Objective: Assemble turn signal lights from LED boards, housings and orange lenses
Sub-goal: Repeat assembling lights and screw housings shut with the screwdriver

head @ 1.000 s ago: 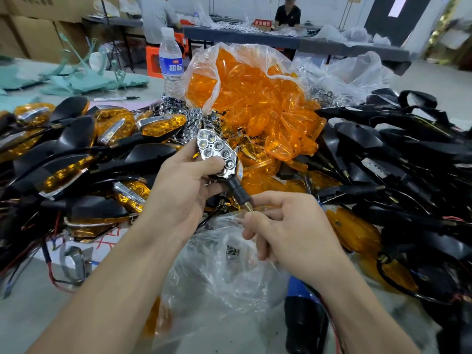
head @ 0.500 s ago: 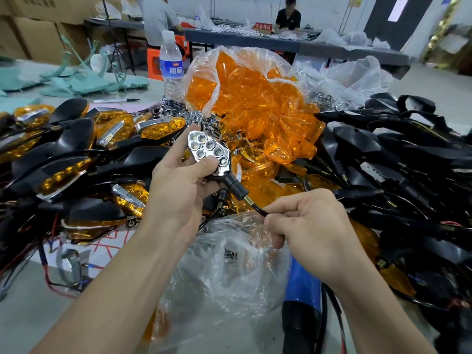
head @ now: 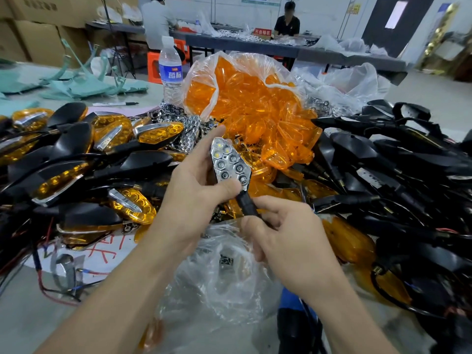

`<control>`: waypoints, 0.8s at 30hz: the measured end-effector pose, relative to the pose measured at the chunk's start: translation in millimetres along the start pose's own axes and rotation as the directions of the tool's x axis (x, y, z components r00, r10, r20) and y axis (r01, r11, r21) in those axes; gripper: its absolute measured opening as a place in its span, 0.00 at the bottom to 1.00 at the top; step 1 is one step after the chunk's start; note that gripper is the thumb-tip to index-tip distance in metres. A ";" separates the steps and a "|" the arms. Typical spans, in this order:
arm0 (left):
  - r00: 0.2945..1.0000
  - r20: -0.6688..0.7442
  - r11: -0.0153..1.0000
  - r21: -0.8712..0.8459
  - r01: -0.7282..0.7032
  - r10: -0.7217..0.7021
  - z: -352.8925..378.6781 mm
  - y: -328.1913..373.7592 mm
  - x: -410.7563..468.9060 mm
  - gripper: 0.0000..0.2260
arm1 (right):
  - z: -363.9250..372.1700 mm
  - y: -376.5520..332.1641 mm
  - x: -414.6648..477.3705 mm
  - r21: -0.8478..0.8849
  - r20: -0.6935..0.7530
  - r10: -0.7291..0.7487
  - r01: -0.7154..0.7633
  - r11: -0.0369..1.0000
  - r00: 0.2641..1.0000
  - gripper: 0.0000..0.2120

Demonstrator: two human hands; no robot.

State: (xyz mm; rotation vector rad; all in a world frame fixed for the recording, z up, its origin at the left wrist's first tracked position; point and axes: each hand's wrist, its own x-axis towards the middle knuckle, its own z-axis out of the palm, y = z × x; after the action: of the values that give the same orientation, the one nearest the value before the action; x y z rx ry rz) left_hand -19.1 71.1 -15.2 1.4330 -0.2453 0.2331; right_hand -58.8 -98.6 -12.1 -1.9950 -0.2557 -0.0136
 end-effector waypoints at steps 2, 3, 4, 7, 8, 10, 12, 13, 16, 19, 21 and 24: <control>0.996 0.044 0.988 0.128 -0.087 0.082 -3.1 0.4 -0.6 0.41 | -2.2 2.6 2.2 0.021 -0.016 0.015 -0.015 1.000 1.000 0.08; 0.993 0.060 0.981 0.160 -0.109 0.101 -4.3 1.0 -0.6 0.42 | -3.4 3.2 3.4 0.026 -0.023 0.018 -0.017 1.000 1.000 0.09; 0.991 0.071 0.976 0.178 -0.121 0.110 -5.0 1.2 -0.7 0.42 | -4.2 3.5 4.0 0.025 -0.025 0.010 -0.009 1.000 1.000 0.09; 0.990 0.059 0.971 0.199 -0.134 0.125 -6.7 1.2 -0.1 0.39 | -3.9 5.0 4.5 0.016 -0.034 -0.011 0.012 1.000 0.999 0.09; 0.991 0.050 0.972 0.195 -0.131 0.123 -8.0 1.2 0.8 0.37 | -4.1 5.6 5.0 0.022 -0.030 -0.015 0.015 1.000 0.999 0.09; 0.992 0.049 0.978 0.172 -0.119 0.112 -10.7 1.3 2.3 0.35 | -6.5 7.0 5.6 0.039 -0.016 -0.031 0.032 0.999 0.999 0.08; 0.993 0.069 0.985 0.137 -0.108 0.100 -13.0 2.1 3.1 0.33 | -9.4 8.8 6.3 0.065 0.001 -0.046 0.046 0.997 0.999 0.10; 0.993 0.077 0.988 0.115 -0.100 0.092 -13.9 2.9 3.3 0.32 | -10.5 9.6 6.2 0.081 0.008 -0.044 0.043 0.996 0.999 0.11; 0.995 0.070 0.994 0.076 -0.080 0.074 -14.9 4.1 4.2 0.26 | -10.0 12.5 7.0 0.108 0.001 -0.011 0.011 0.994 1.000 0.15; 0.998 0.046 0.998 0.045 -0.033 0.031 -13.5 2.1 4.4 0.21 | -5.9 15.2 7.7 0.103 -0.043 0.047 -0.042 0.994 0.998 0.13; 0.999 0.040 0.999 0.041 -0.020 0.018 -10.6 1.2 3.2 0.21 | -4.6 14.6 6.8 0.052 -0.067 0.059 -0.055 0.997 0.996 0.13; 0.999 0.042 0.996 0.077 -0.037 0.033 -8.0 -0.2 1.9 0.22 | -4.4 12.9 3.6 -0.015 -0.063 0.071 -0.072 0.997 0.996 0.14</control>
State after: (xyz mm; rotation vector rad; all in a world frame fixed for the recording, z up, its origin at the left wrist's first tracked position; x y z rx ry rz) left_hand -17.0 79.1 -15.7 1.5123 -0.2974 0.2447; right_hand -52.4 -107.2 -21.3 -2.0159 -0.1444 -0.0318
